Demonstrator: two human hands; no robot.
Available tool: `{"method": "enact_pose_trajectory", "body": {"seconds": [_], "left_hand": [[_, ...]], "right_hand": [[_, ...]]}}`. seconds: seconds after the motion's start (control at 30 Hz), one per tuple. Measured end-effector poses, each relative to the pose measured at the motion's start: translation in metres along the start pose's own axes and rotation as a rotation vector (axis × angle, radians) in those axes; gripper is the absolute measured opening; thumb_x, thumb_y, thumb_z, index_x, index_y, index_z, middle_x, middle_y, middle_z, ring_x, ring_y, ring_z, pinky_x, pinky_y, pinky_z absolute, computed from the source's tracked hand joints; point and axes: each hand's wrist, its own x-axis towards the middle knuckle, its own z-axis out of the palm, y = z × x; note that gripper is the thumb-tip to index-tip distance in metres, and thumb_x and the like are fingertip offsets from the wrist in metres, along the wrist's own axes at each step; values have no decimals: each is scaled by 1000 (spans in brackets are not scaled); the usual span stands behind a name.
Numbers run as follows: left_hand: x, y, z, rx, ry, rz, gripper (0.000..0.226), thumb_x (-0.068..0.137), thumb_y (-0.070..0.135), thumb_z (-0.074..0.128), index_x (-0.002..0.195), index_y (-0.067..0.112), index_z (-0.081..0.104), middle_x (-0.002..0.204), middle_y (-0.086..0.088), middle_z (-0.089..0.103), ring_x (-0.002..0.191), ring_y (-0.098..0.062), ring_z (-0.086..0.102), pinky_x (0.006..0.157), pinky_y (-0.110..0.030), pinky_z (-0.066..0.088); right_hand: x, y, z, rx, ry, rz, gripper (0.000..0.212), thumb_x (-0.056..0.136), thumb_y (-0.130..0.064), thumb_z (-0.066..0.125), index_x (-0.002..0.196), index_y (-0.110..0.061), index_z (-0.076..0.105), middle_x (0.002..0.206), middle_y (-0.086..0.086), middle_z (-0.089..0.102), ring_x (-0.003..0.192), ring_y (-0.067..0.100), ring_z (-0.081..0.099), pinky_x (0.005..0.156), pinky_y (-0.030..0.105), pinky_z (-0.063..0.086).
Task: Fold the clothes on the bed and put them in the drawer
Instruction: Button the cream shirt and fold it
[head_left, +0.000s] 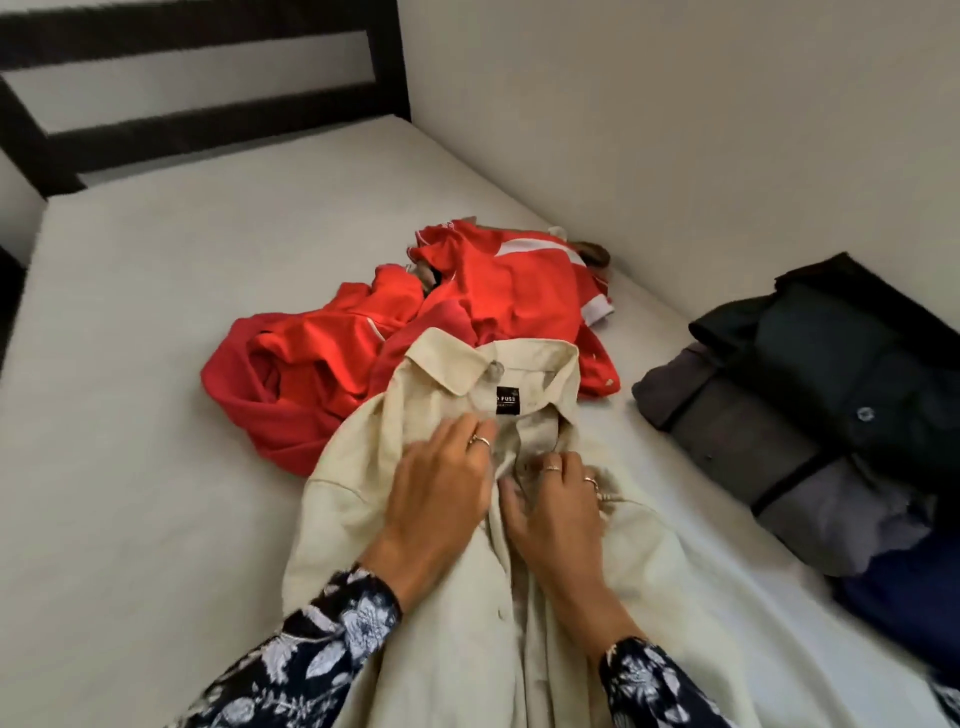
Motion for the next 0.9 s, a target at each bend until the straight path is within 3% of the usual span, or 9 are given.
{"method": "enact_pose_trajectory", "body": {"seconds": [0.13, 0.23, 0.33, 0.47, 0.57, 0.67, 0.8, 0.9], "left_hand": [[-6, 11, 9, -124, -146, -338, 13, 89, 29, 63, 97, 19, 68, 98, 3, 66, 91, -15, 65, 71, -25, 48], [0, 18, 17, -228, -186, -506, 23, 96, 30, 53, 104, 12, 64, 110, -5, 65, 103, -22, 61, 81, -31, 44], [1, 24, 23, -216, -184, -538, 23, 96, 28, 53, 105, 10, 62, 111, -8, 64, 102, -26, 62, 79, -36, 47], [-1, 20, 26, -294, -138, -525, 17, 94, 26, 56, 105, 15, 64, 104, -4, 68, 96, -23, 65, 73, -32, 47], [-5, 18, 16, -446, -119, -546, 6, 89, 25, 62, 86, 22, 58, 88, 0, 70, 83, -19, 67, 70, -34, 53], [-15, 29, -6, -590, -129, -559, 19, 83, 21, 68, 76, 27, 52, 73, 3, 69, 70, -12, 66, 65, -36, 55], [-21, 49, -41, -735, -66, -535, 30, 80, 16, 70, 68, 30, 47, 63, 6, 66, 60, -3, 64, 61, -29, 54], [-25, 69, -66, -792, -58, -545, 29, 81, 11, 70, 70, 30, 50, 65, 6, 67, 64, -3, 65, 55, -14, 49]], "right_hand": [[9, -9, 1, -38, 7, 46, 36, 78, -22, 68, 105, 2, 62, 101, 21, 61, 81, 40, 61, 70, 42, 51], [12, -13, 0, -169, -23, -36, 29, 59, -13, 79, 81, -1, 63, 77, 19, 61, 62, 36, 59, 55, 37, 50], [10, -13, -2, -295, -40, -106, 30, 42, -8, 84, 61, -5, 60, 60, 15, 55, 48, 32, 54, 44, 31, 45], [12, -11, -7, -309, -76, -192, 31, 37, 2, 82, 56, -7, 60, 53, 12, 54, 40, 28, 52, 34, 29, 41], [18, -1, -17, -115, -92, -215, 23, 57, -4, 81, 66, -9, 60, 61, 10, 59, 48, 26, 58, 39, 30, 38], [13, 8, -38, 240, -83, -61, 12, 93, -13, 54, 83, -18, 53, 78, -5, 59, 69, 5, 54, 56, 16, 36], [-9, 2, -79, 527, -37, 7, 12, 98, -13, 51, 88, -15, 58, 77, -8, 60, 77, 2, 54, 63, 16, 40], [-32, -5, -100, 588, -56, 9, 13, 97, -12, 53, 89, -14, 63, 79, -10, 61, 78, -1, 56, 66, 16, 42]]}}
